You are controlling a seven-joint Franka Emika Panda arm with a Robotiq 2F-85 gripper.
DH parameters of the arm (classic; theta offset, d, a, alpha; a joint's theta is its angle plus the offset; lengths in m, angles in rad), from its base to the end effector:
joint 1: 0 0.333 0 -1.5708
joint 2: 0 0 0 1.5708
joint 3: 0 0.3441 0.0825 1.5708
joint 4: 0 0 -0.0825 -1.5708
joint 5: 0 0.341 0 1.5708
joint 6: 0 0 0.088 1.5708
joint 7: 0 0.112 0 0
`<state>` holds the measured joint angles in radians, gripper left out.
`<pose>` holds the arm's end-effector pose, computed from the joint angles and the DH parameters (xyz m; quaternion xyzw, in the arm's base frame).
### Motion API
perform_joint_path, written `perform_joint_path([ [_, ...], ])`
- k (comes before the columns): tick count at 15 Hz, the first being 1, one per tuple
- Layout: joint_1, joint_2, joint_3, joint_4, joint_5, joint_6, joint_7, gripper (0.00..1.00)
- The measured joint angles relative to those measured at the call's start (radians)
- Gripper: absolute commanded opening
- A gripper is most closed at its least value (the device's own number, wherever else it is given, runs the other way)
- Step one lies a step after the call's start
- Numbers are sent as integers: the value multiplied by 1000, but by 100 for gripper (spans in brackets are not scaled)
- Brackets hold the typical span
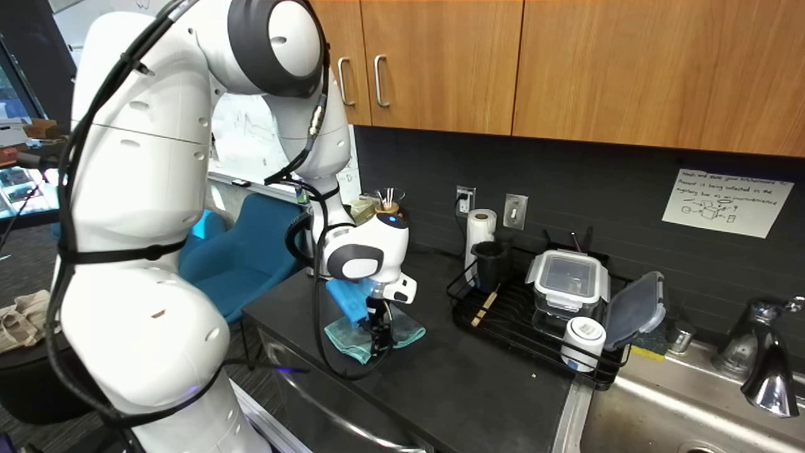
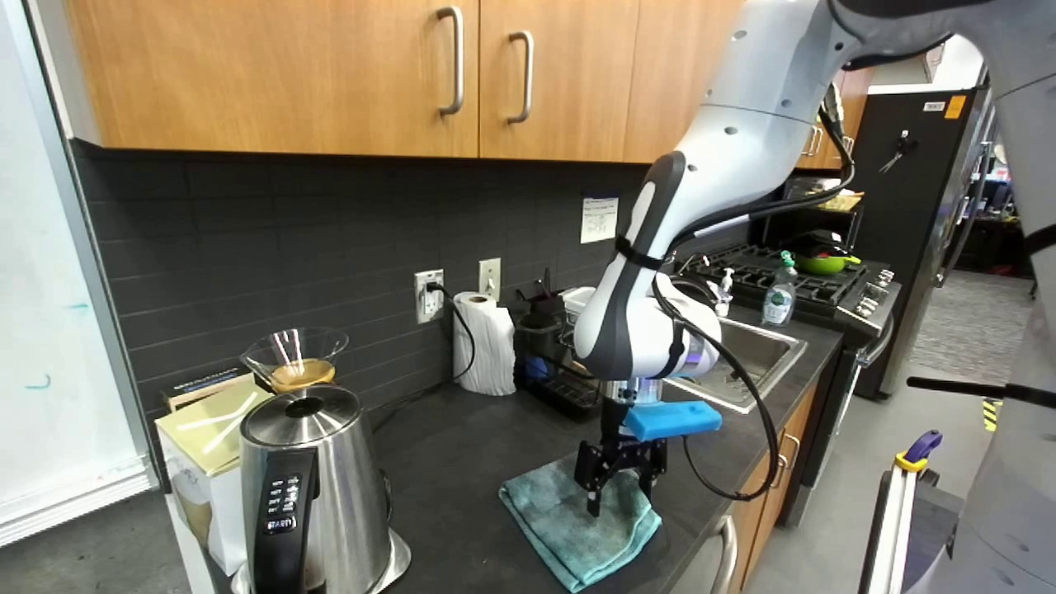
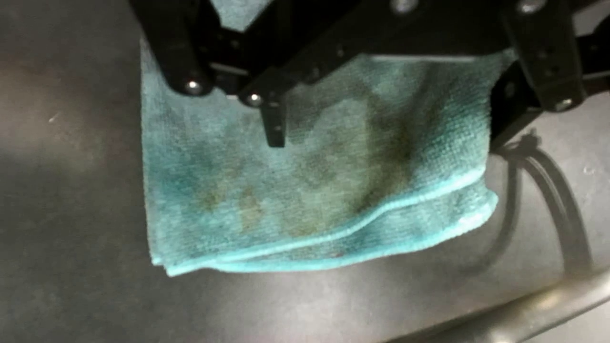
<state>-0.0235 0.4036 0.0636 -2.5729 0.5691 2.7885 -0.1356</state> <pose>0.4077 -0.0052 0.1664 -0.9742 0.1879 0.0888 0.0885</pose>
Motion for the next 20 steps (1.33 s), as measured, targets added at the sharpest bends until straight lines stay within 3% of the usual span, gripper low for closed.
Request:
perform_joint_path([
  [3,37,16,-58,103,-241,-103,165,100],
  [6,65,43,-76,203,-356,-186,264,100],
  [12,70,69,-80,228,-365,-195,275,100],
  [20,21,70,-72,163,-338,-139,275,100],
])
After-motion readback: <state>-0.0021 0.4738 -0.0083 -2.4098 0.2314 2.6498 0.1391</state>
